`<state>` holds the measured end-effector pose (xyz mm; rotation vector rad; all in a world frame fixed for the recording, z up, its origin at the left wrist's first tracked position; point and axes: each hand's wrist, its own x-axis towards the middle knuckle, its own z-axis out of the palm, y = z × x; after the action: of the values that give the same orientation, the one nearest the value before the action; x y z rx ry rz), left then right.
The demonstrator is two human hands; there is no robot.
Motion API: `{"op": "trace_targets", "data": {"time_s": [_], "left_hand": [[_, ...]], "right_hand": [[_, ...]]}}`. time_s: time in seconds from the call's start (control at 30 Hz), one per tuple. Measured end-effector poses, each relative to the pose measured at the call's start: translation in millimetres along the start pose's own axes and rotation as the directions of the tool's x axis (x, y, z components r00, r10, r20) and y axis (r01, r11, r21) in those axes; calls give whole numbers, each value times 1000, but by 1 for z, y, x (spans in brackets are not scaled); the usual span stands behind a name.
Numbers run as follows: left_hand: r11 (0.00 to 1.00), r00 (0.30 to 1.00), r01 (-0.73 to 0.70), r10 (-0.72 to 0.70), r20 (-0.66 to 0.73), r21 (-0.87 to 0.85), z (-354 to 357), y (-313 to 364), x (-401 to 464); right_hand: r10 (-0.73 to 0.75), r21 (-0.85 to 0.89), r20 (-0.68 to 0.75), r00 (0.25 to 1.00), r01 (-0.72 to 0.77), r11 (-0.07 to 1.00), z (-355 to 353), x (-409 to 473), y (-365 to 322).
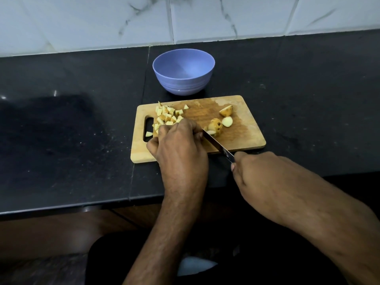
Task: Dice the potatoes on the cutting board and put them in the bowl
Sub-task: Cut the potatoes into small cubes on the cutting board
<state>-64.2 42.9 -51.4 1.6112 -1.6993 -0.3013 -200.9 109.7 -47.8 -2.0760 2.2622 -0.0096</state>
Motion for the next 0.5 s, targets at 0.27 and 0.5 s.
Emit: {"op": "trace_targets", "data": {"time_s": [0.27, 0.5], "left_hand": [[993, 999, 7, -12, -40, -118, -2, -3, -1], [994, 998, -14, 6, -68, -108, -2, -1, -4]], "right_hand": [[9, 84, 78, 997, -16, 996, -28, -24, -7], [16, 147, 99, 995, -31, 989, -41, -34, -10]]}}
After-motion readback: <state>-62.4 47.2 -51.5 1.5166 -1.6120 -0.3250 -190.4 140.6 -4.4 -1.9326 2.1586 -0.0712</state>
